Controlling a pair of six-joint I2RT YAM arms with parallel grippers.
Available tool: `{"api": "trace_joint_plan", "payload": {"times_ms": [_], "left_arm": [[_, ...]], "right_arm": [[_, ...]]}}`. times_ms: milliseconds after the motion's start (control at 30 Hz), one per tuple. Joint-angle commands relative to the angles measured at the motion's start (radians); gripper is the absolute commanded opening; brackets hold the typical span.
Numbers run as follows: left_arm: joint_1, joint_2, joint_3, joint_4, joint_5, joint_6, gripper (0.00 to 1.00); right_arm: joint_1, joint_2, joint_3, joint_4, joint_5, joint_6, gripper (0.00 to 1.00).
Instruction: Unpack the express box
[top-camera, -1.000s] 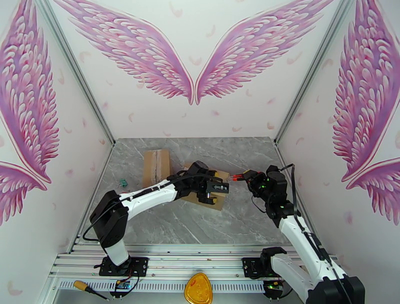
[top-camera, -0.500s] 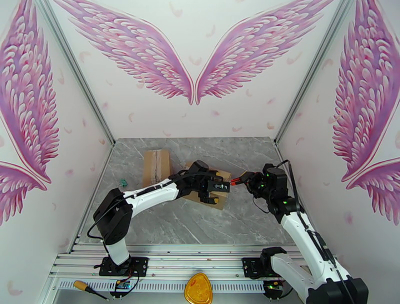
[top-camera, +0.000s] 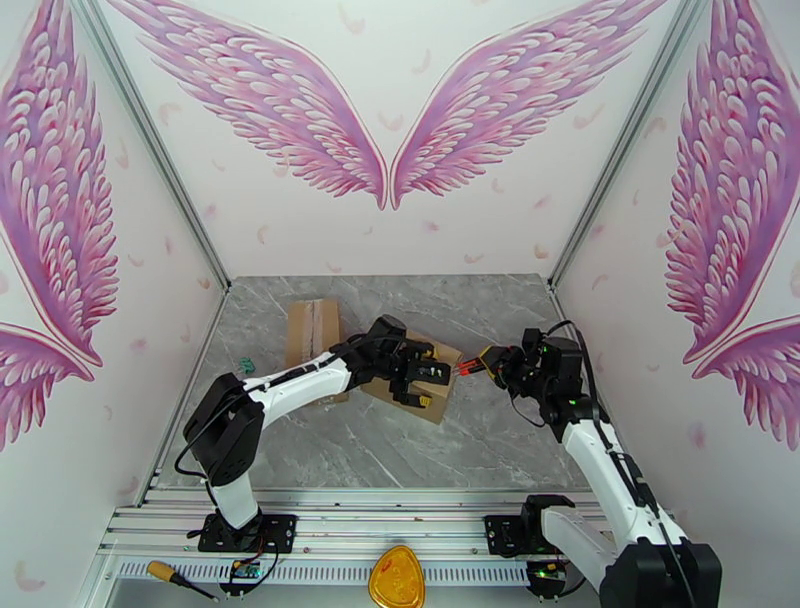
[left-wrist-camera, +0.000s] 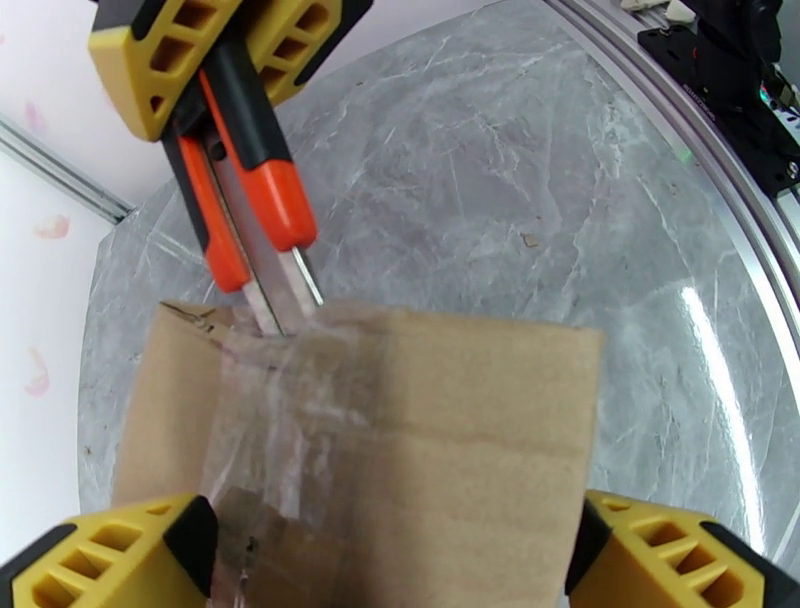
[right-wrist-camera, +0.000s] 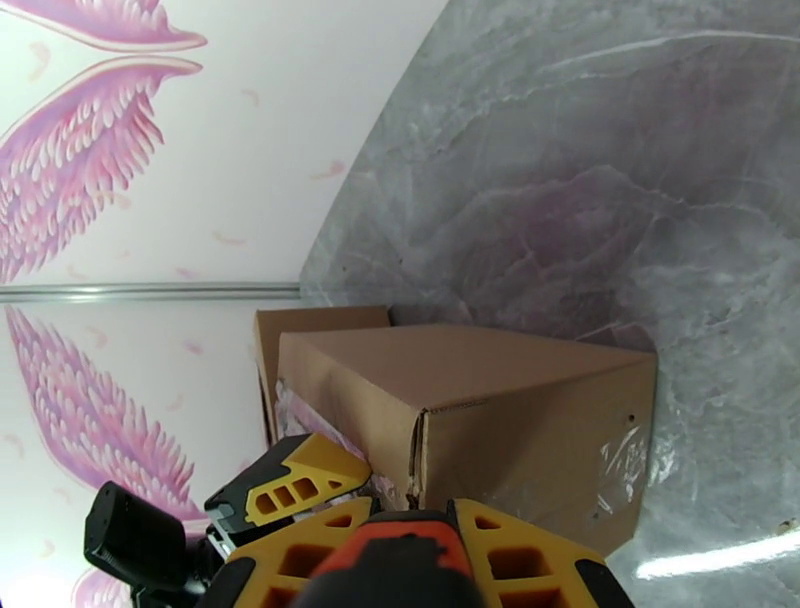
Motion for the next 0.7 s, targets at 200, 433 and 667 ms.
{"api": "trace_joint_plan", "payload": {"times_ms": [200,433,667], "left_arm": [[0.051,0.016,0.016,0.138,-0.193,-0.172,0.82],[0.042,0.035,0.063,0.172,-0.29,-0.344,0.76],[0.037,0.078,0.135,0.104,-0.352,-0.353,0.76]], "right_arm": [[-0.019,-0.026,-0.056,-0.096,-0.243,-0.014,0.0],[-0.009,-0.168,-0.162,-0.045,-0.126,0.168,0.0],[-0.009,-0.238,-0.11,-0.229,-0.09,0.111,0.0]]}}
